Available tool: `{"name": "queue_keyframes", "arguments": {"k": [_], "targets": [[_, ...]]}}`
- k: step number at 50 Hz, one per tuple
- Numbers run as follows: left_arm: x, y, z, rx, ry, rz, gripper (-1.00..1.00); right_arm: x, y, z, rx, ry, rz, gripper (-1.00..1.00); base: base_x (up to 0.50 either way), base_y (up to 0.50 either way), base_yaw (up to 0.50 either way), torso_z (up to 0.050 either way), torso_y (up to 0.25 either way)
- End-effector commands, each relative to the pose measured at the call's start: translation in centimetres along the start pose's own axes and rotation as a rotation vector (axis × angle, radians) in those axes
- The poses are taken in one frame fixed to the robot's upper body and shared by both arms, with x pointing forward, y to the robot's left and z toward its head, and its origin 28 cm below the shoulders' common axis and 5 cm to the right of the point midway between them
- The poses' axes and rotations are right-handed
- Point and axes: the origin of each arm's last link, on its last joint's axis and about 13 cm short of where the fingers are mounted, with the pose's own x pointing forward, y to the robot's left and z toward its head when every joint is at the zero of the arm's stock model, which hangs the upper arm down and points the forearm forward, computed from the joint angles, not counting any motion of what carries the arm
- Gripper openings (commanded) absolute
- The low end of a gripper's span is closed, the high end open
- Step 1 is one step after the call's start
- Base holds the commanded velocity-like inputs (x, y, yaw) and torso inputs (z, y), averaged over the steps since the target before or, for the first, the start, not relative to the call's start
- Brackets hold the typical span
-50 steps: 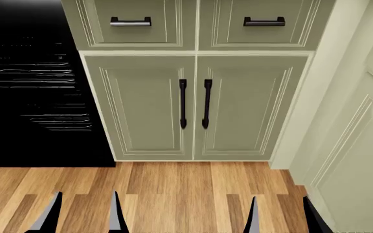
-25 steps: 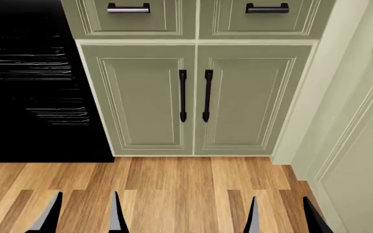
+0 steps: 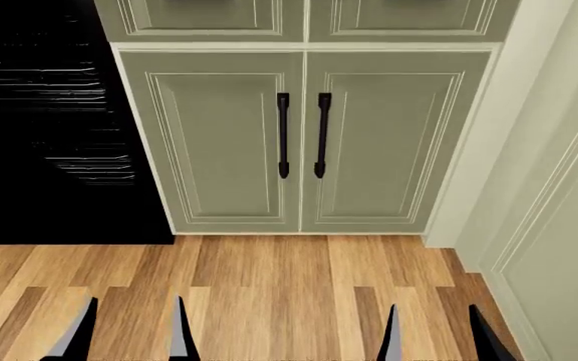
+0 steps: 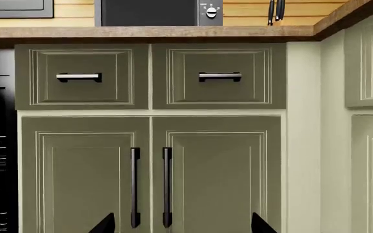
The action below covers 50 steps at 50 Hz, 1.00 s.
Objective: Close the dishwasher door
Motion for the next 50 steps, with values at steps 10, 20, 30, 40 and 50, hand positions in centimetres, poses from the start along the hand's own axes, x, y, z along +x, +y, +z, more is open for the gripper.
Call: {"name": "queue_keyframes", "arguments": {"k": [10, 20, 30, 40, 50], "targets": [[0.03, 0.03, -0.03, -0.003, 0.0, -0.002, 1.0, 0.0, 0.01, -0.04, -0.001, 0.001, 0.0, 1.0, 0.0, 0.0, 0.0, -0.05, 0.163], [0.0, 0.0, -0.05, -0.003, 0.0, -0.004, 1.0, 0.0, 0.0, -0.05, -0.001, 0.002, 0.0, 1.0, 0.0, 0.0, 0.0, -0.05, 0.162], [-0.02, -0.03, -0.05, -0.004, 0.0, -0.005, 1.0, -0.01, -0.01, -0.04, 0.0, 0.001, -0.001, 1.0, 0.0, 0.0, 0.0, -0.05, 0.159], [-0.07, -0.07, 0.18, -0.005, -0.003, -0.005, 1.0, -0.01, -0.01, -0.05, 0.0, 0.002, -0.001, 1.0, 0.0, 0.0, 0.0, -0.05, 0.153], [-0.02, -0.08, 0.2, -0.005, -0.004, -0.006, 1.0, 0.03, -0.01, 0.0, -0.001, 0.002, -0.001, 1.0, 0.0, 0.0, 0.0, -0.05, 0.152]]}}
